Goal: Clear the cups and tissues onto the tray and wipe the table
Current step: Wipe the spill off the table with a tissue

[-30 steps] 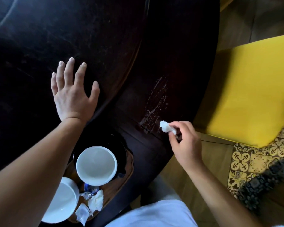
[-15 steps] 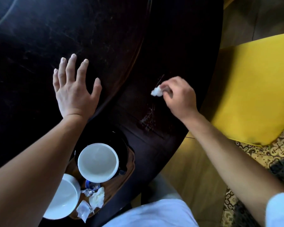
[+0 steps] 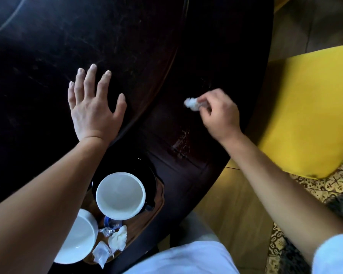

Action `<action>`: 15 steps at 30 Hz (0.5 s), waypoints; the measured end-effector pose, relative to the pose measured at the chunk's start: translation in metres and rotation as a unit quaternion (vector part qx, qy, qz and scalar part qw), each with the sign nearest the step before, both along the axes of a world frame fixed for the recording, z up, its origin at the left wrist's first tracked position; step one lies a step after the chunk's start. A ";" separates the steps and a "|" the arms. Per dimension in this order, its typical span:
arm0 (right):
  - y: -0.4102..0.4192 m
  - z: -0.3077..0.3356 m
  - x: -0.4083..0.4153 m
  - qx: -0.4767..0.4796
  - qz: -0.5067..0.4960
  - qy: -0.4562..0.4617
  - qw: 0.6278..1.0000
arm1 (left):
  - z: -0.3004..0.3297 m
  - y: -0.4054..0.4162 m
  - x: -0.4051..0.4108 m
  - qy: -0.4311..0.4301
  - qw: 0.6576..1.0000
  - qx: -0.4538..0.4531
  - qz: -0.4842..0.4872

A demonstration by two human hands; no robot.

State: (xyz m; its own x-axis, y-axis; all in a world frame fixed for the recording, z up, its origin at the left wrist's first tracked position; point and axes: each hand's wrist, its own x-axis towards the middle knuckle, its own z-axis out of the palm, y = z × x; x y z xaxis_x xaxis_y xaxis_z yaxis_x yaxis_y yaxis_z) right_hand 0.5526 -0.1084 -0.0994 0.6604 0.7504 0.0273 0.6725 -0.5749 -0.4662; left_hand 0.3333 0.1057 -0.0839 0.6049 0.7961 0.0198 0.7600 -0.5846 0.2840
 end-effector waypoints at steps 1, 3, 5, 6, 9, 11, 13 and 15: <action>-0.010 0.002 -0.017 0.000 0.012 0.010 1.000 | 0.000 0.000 0.000 0.000 1.000 0.000 0.000; -0.032 0.006 -0.049 -0.011 0.036 0.032 0.999 | 0.000 0.000 0.000 0.001 1.000 -0.002 0.000; -0.050 0.008 -0.072 -0.021 0.059 0.065 0.996 | 0.000 0.000 0.000 0.001 1.000 -0.004 0.000; -0.055 0.009 -0.076 -0.019 0.062 0.081 0.995 | 0.000 0.000 0.000 -0.001 1.000 -0.005 -0.001; -0.049 0.013 -0.055 0.024 0.002 0.099 0.995 | 0.001 0.000 0.001 -0.001 1.000 -0.007 -0.001; -0.033 0.014 -0.021 0.050 -0.057 0.075 0.994 | 0.001 0.000 0.001 0.001 1.000 -0.005 0.001; -0.014 0.012 0.017 0.057 -0.101 0.039 0.992 | 0.001 0.000 0.002 -0.001 1.000 -0.003 0.001; 0.006 0.011 0.047 0.047 -0.131 0.019 0.990 | 0.001 -0.001 0.003 -0.001 1.000 -0.002 0.001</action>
State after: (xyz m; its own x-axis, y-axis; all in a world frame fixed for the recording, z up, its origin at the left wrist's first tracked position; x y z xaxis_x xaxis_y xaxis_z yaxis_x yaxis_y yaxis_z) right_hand 0.5991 -0.1021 -0.0888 0.8344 0.5479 0.0605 0.4864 -0.6803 -0.5482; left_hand 0.3360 0.1048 -0.0831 0.6026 0.7979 0.0180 0.7609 -0.5811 0.2887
